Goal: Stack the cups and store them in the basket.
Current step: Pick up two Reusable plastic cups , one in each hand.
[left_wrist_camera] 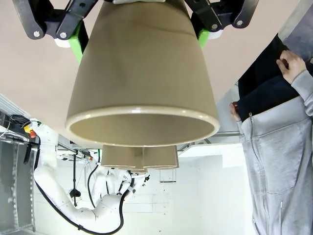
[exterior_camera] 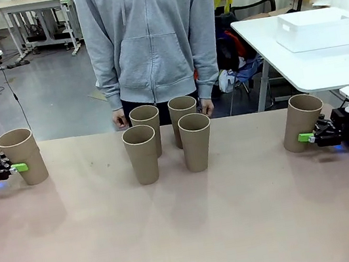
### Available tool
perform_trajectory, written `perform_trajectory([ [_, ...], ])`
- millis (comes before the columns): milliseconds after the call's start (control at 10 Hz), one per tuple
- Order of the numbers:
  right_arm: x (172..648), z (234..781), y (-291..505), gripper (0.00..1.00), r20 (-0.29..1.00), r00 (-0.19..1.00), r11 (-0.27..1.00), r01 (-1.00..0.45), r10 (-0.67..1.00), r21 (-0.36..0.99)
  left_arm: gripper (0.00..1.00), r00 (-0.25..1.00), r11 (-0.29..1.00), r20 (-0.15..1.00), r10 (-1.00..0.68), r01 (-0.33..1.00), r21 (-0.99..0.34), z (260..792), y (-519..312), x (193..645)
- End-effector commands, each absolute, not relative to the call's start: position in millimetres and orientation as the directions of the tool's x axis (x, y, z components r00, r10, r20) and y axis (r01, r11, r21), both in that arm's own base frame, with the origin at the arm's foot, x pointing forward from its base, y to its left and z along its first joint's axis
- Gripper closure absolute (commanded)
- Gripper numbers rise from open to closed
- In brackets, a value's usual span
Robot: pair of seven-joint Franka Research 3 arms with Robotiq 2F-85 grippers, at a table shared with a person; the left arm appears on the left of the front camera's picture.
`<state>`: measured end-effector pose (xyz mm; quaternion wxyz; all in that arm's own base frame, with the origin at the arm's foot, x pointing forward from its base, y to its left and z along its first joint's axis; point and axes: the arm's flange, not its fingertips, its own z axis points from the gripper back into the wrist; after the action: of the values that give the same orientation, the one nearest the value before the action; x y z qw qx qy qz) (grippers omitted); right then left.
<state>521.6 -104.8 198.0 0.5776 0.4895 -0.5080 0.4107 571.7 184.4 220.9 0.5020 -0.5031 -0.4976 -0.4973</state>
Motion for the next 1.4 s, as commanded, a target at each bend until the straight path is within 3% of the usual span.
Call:
perform_trajectory([
  [0,521,200,-97,0.0,0.992,0.129,0.181,-0.975,-0.004,0.127,0.0,-0.018,-0.007,1.0,-0.016,1.0,0.018,216,176,564],
  [900,524,208,-91,0.0,0.991,0.13,0.19,-0.973,-0.015,0.131,0.0,-0.023,-0.023,0.999,-0.032,0.999,0.022,216,176,563],
  [1000,525,208,-90,0.12,0.991,0.13,0.185,-0.974,-0.014,0.13,0.0,-0.022,-0.023,0.999,-0.031,1.0,0.022,216,176,563],
  [1100,525,209,-90,0.2,0.989,0.147,0.187,-0.971,-0.019,0.148,0.19,-0.018,-0.025,0.999,-0.04,1.0,0.017,216,176,563],
  [1200,525,210,-90,0.32,0.989,0.146,0.191,-0.97,-0.021,0.148,0.19,-0.016,-0.028,0.999,-0.046,1.0,0.014,216,176,563],
  [1300,525,210,-90,0.4,0.989,0.144,0.193,-0.97,-0.024,0.146,0.37,-0.016,-0.027,0.999,-0.048,1.0,0.014,216,176,563],
])
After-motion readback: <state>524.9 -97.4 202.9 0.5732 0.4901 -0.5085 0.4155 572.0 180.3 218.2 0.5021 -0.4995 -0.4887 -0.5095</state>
